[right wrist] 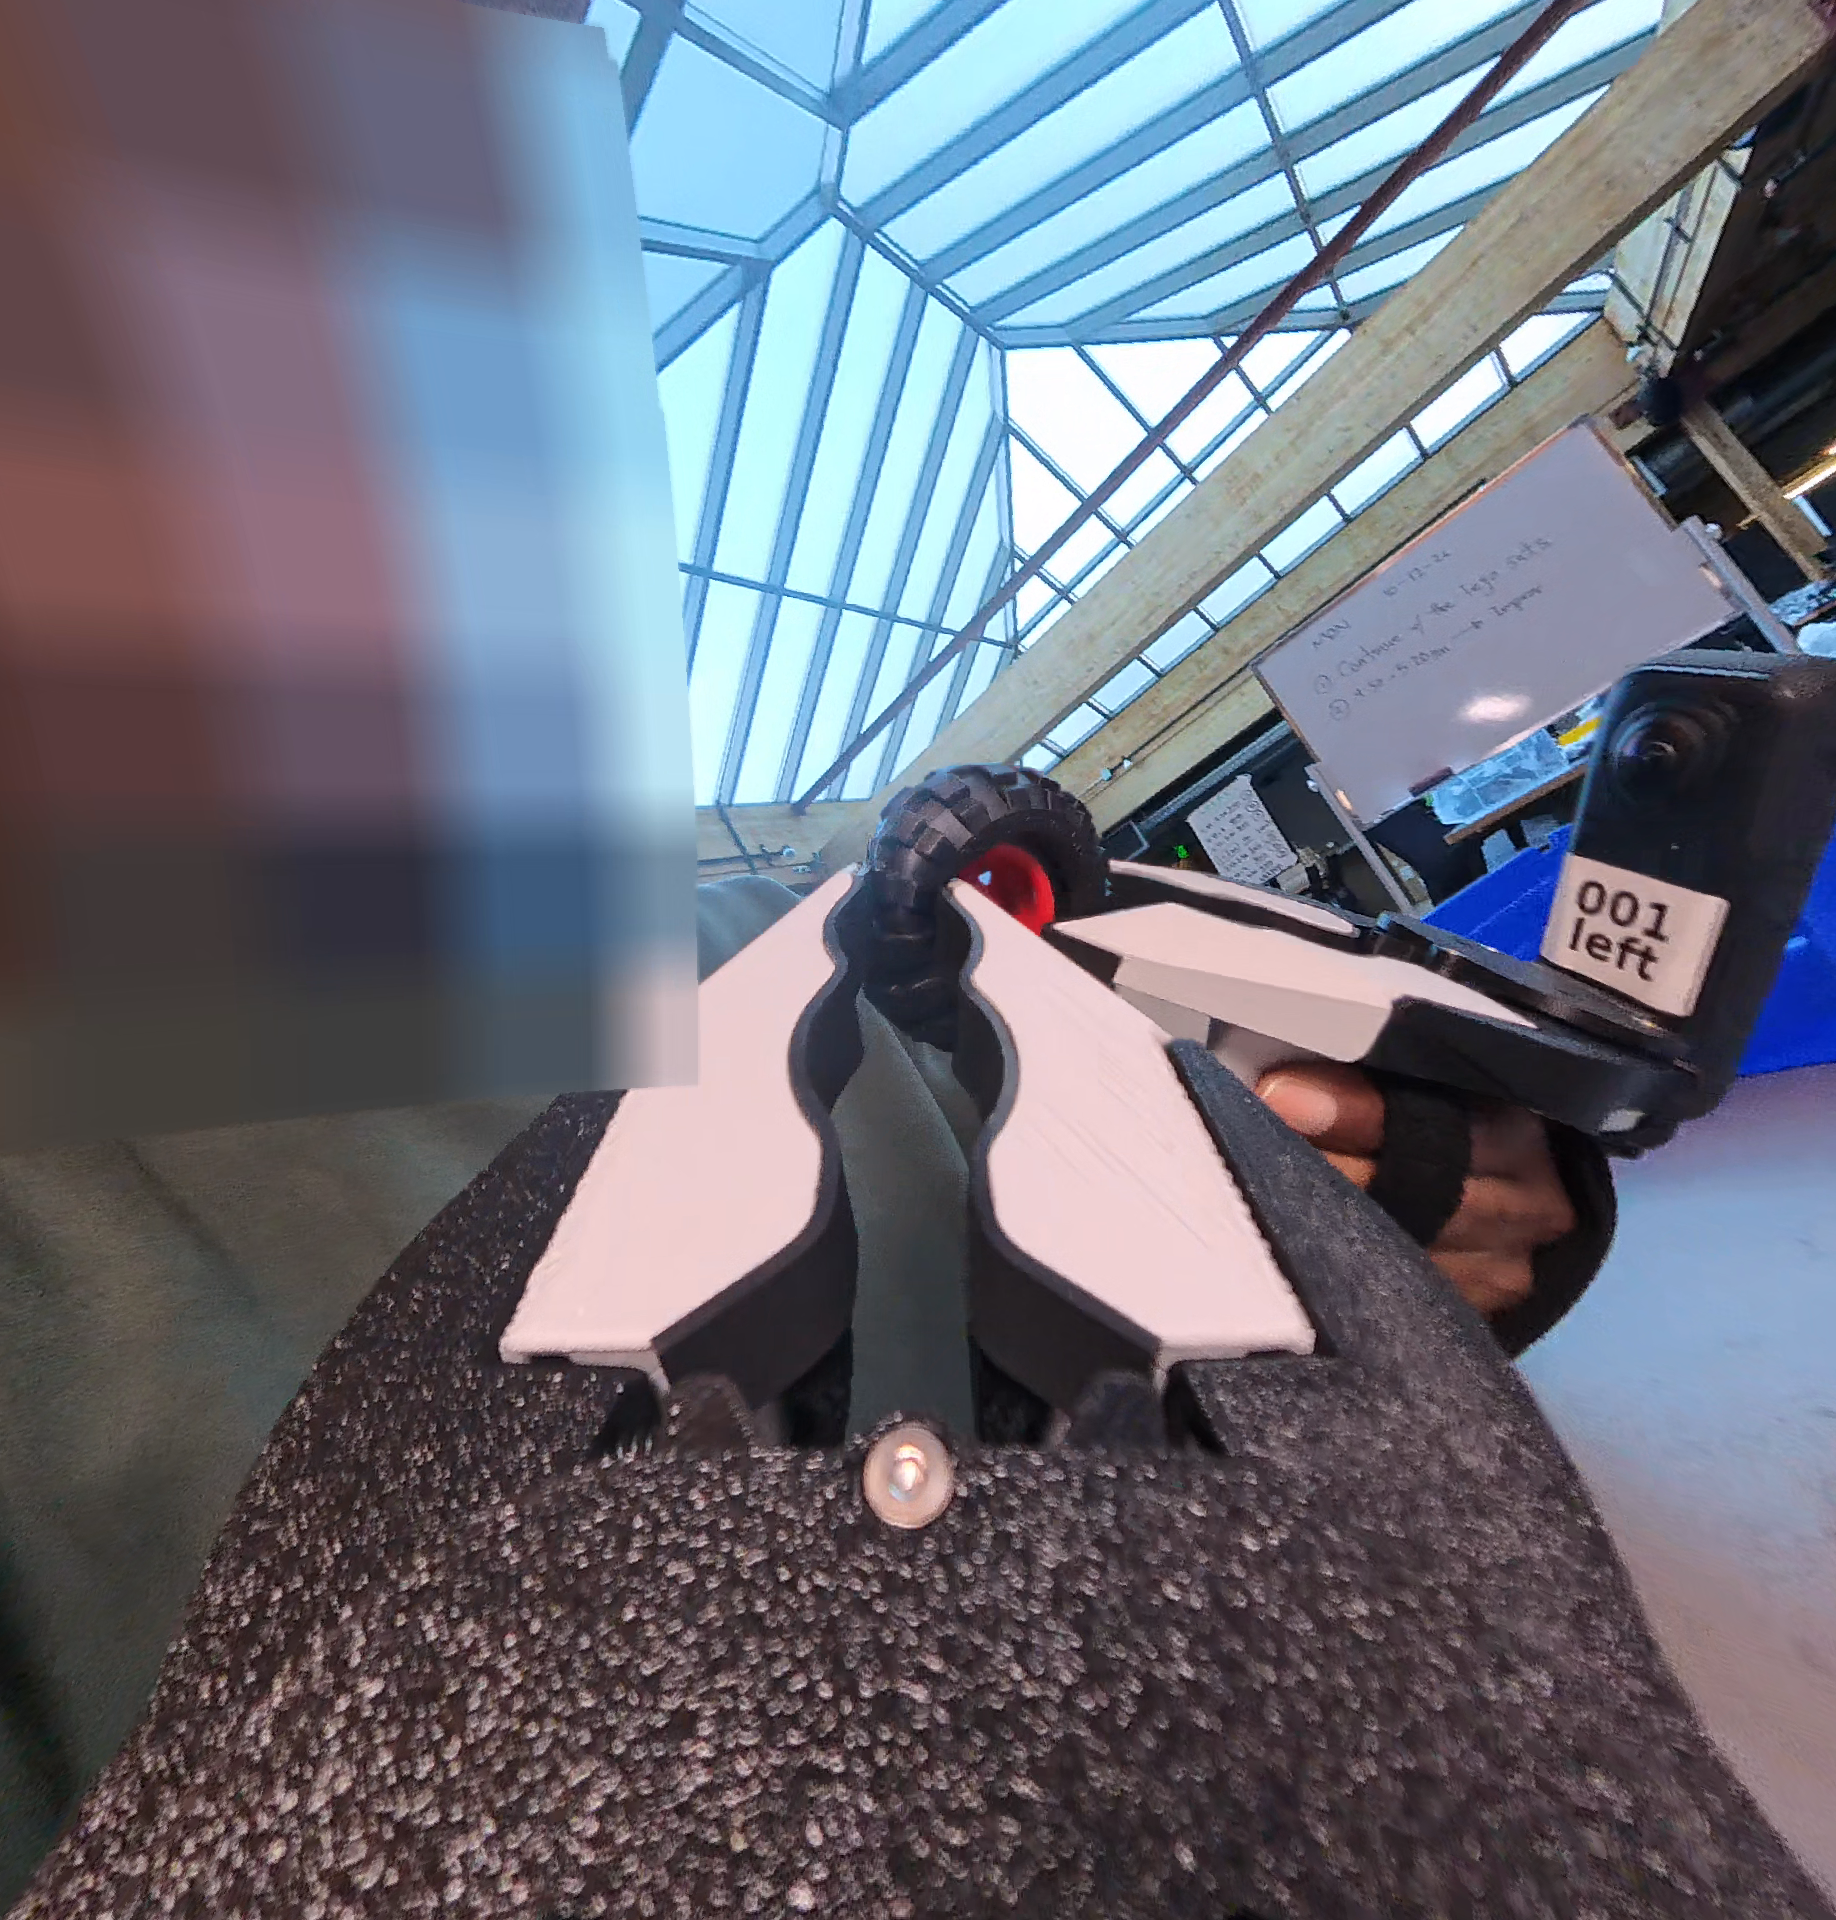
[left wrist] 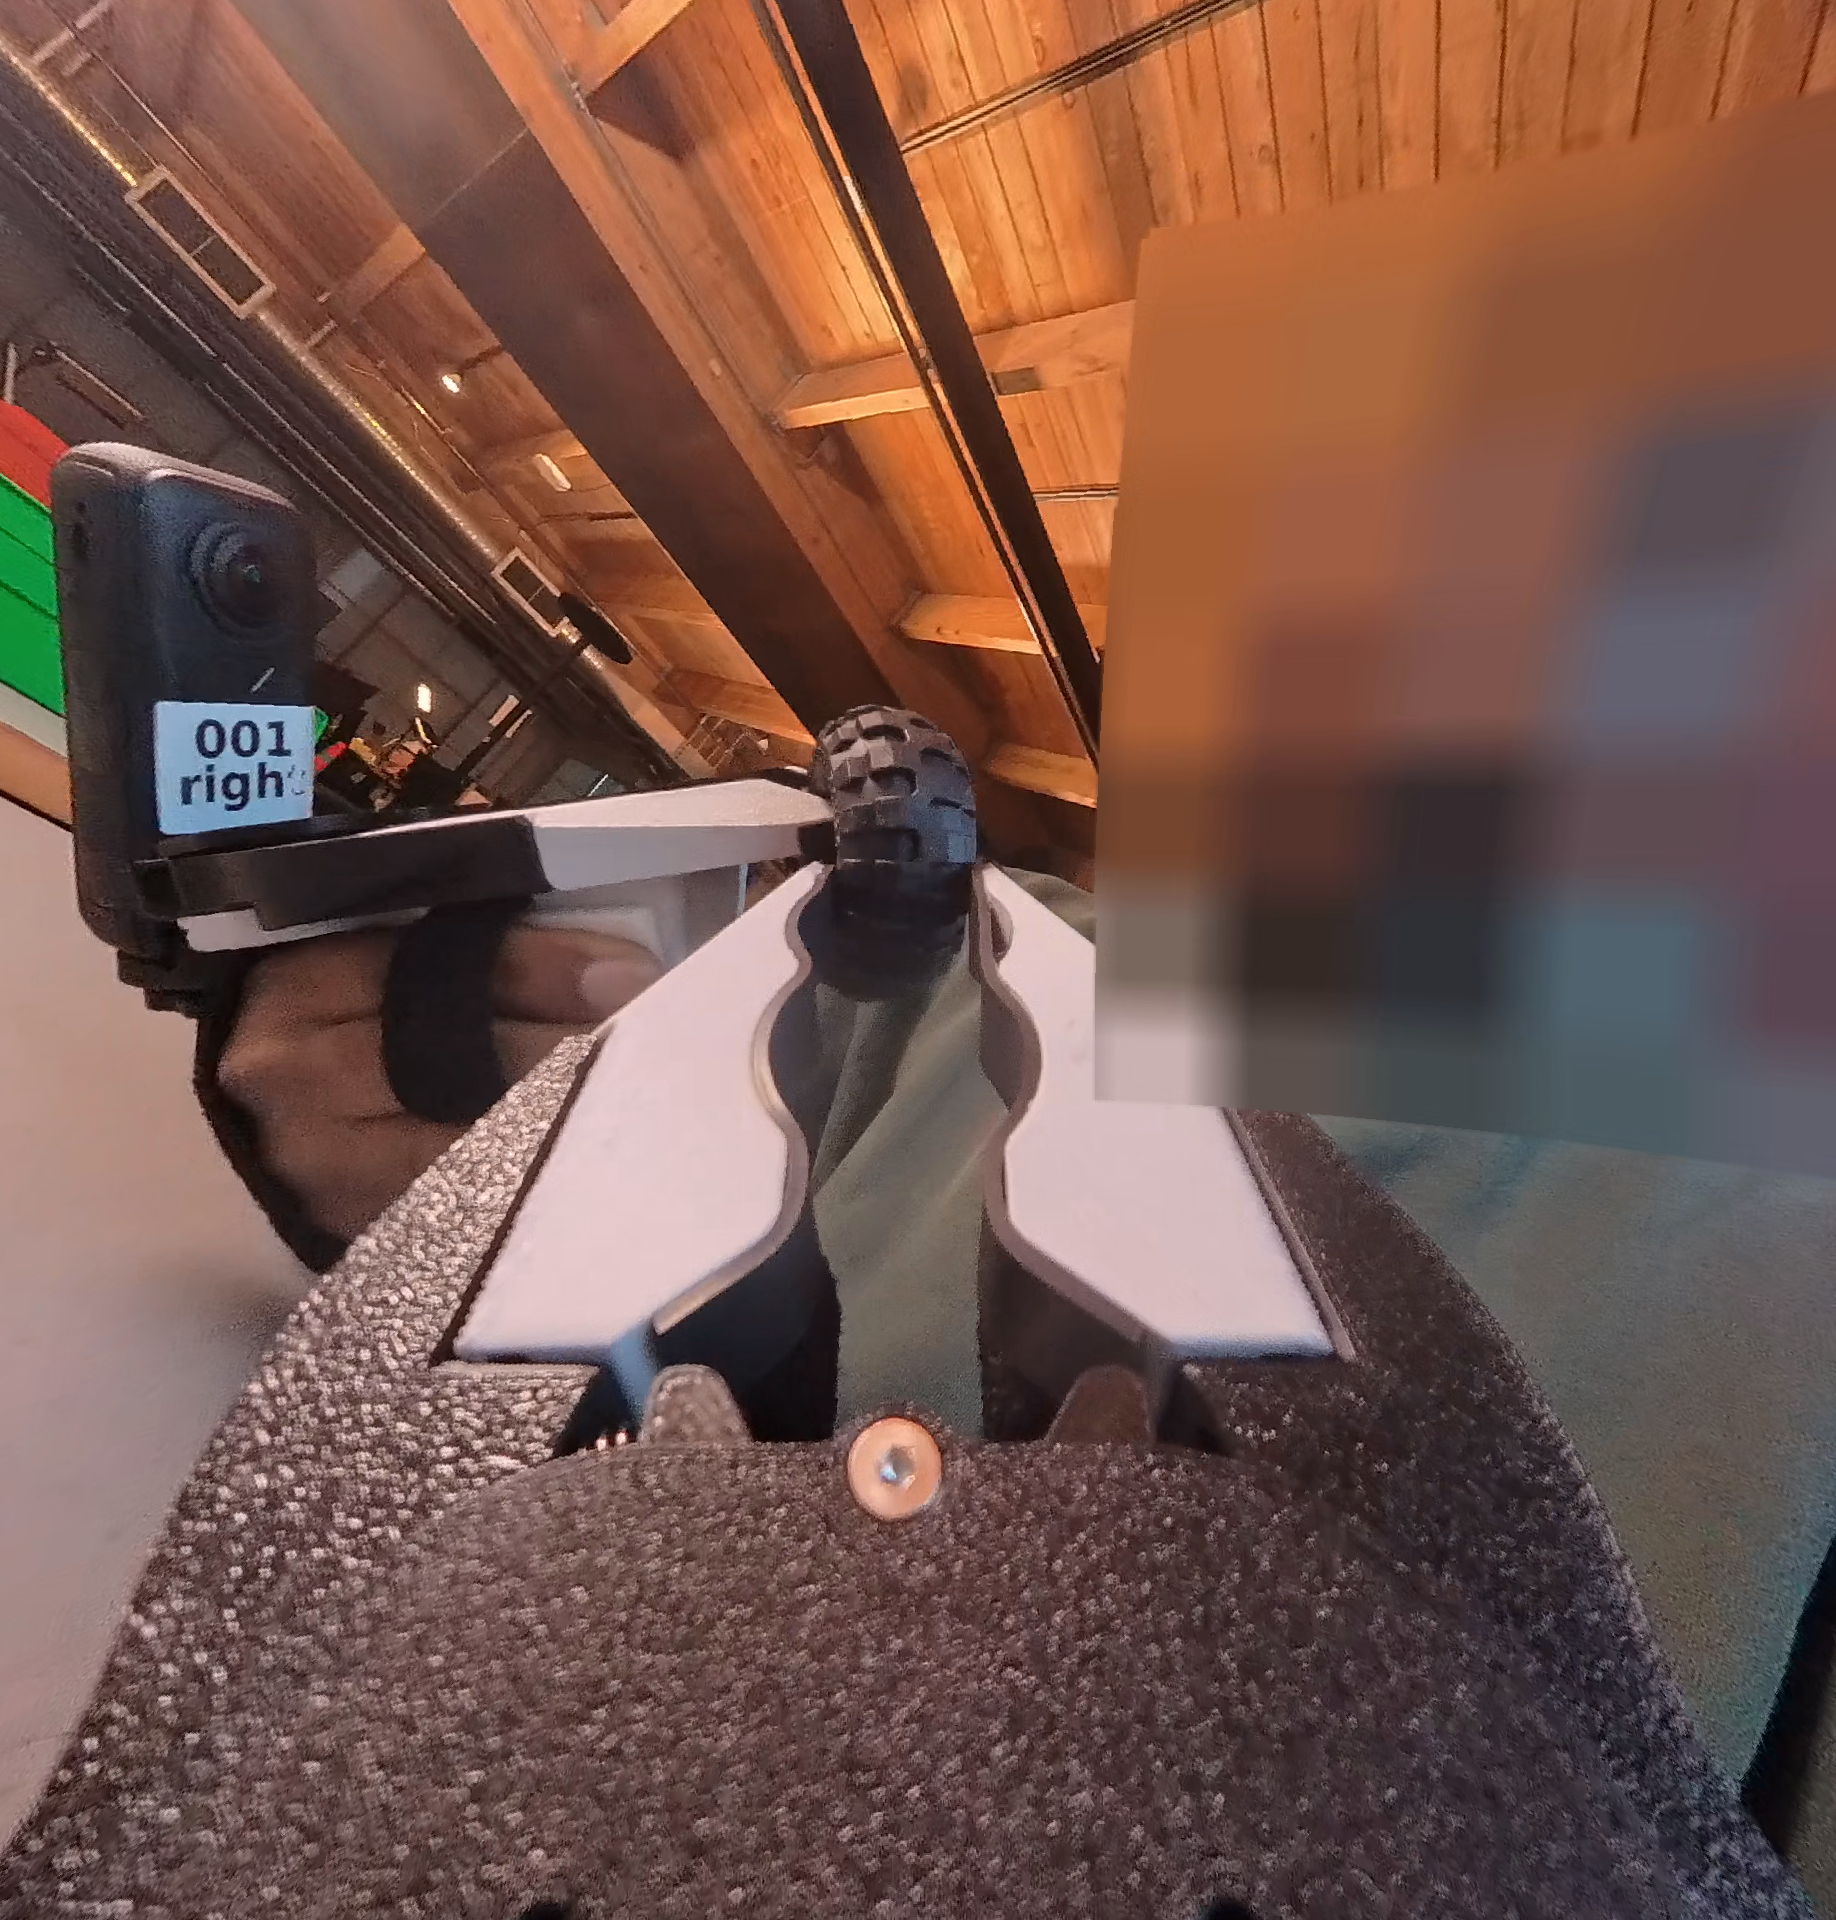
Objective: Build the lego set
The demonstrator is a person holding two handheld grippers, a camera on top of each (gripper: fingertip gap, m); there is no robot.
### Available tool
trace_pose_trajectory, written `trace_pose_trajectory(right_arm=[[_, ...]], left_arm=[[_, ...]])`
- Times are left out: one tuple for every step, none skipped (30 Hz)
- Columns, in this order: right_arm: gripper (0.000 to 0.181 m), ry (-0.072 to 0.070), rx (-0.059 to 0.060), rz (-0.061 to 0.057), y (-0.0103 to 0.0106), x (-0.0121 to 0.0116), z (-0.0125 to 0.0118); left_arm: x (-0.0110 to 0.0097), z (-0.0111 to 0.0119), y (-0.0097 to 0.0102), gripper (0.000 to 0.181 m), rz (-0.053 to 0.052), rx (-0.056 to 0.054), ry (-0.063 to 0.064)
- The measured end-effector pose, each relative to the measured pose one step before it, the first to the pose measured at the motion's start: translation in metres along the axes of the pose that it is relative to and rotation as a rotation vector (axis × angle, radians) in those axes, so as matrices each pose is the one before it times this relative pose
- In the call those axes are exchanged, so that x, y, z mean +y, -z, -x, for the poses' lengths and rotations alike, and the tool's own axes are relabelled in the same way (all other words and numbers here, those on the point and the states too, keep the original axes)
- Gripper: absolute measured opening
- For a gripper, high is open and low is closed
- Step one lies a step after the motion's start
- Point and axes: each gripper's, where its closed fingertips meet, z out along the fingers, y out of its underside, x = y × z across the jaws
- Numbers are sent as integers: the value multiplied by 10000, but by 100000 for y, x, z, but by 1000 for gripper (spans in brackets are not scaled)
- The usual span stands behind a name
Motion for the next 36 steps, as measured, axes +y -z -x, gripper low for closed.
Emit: trace_pose_trajectory(right_arm=[[7, -4, -82, -20, -50, 39, 98], [7, 68, 22, 18, 24, 9, -22], [7, 64, 78, 23, 70, -32, -86], [7, 86, 70, 62, 51, 6, -27], [7, 125, 90, 79, 15, 16, 5], [7, 182, 180, 120, -6, 28, -52], [7, 276, 266, 195, 55, 91, -161], [8, 355, 436, 170, 123, 28, -397], [9, 509, 724, 245, 171, 106, -815], [10, 910, 1033, 516, 167, 459, -1216], [10, 1295, 1187, 652, 121, 630, -1295], [11, 1476, 1113, 649, 32, 659, -1078], [12, 1545, 1186, 691, -22, 755, -1129], [12, 1491, 1069, 682, -74, 805, -927], [13, 1343, 732, 651, -178, 806, -429], [13, 1304, 731, 632, -230, 789, -384], [13, 1316, 580, 647, -308, 848, -95], [13, 1312, 191, 709, -406, 964, 542], [13, 1135, 205, 591, -430, 747, 594], [14, 898, 162, 247, -309, 182, 643], [14, 693, 78, 126, -199, -65, 537], [14, 461, 81, 34, -75, -232, 254], [14, 77, 33, -165, 66, -421, 43], [15, -495, -112, -192, 114, -287, -61], [13, -1165, -327, -488, 292, -531, -145], [16, -1559, -368, -718, 464, -901, -488], [25, -1569, -357, -545, 433, -818, -720], [32, -1521, -247, -342, 405, -562, -919], [38, -1349, -157, -224, 336, -260, -977], [43, -1059, -160, -62, 224, 98, -785], [48, -780, -244, 167, 21, 521, -411], [50, -692, -386, 237, -143, 631, 8], [50, -699, -421, 145, -219, 487, 227], [46, -666, -515, -117, -179, 87, 480], [29, -528, -611, -219, -25, -95, 712], [27, -409, -294, -110, 9, -45, 233]], left_arm=[[-70, 35, 26, 23, -94, 50, 101], [-60, 113, 71, 23, -48, -78, -20], [-48, 147, 103, 23, 5, -186, -128], [40, 124, 81, 23, 96, -217, -213], [28, 118, 98, 24, 113, -258, -244], [-4, 215, 185, 24, 119, -355, -279], [-7, 469, 328, 27, 168, -559, -335], [-113, 715, 515, 30, 159, -746, -409], [-87, 1072, 695, 29, 229, -962, -492], [240, 1520, 744, 31, 465, -1195, -521], [372, 1528, 661, 33, 514, -1103, -382], [265, 1063, 476, 37, 346, -707, -92], [25, 347, 281, 40, 101, -160, 178], [-149, -59, 156, 42, -91, 184, 392], [-261, -66, 57, 44, -232, 243, 452], [-156, 146, -29, 45, -238, 134, 438], [95, 363, -145, 47, -94, 5, 382], [299, 439, -244, 48, 28, -86, 264], [307, 434, -285, 50, 59, -135, 170], [167, 344, -252, 50, 12, -161, 152], [70, 277, -136, 46, 2, -186, 51], [46, 271, 8, 32, 33, -232, -32], [-84, -36, 100, 26, -8, -64, -117], [47, -167, 58, 26, 108, -18, -158], [5, 43, 103, 26, 111, -180, -239], [-66, 247, 207, 26, 63, -278, -251], [-206, -68, 250, 26, -48, 24, -77], [-309, -303, 241, 26, -124, 234, 123], [-264, -356, 154, 25, -133, 249, 96], [-5, -456, -6, 26, 25, 282, -10], [197, -663, -182, 25, 139, 363, -83], [322, -681, -346, 25, 200, 341, -100], [379, -334, -433, 26, 211, 93, -120], [424, -176, -414, 25, 217, 3, -178], [294, -139, -290, 25, 135, 13, -122], [-37, -103, -64, 25, -47, 36, -27]])
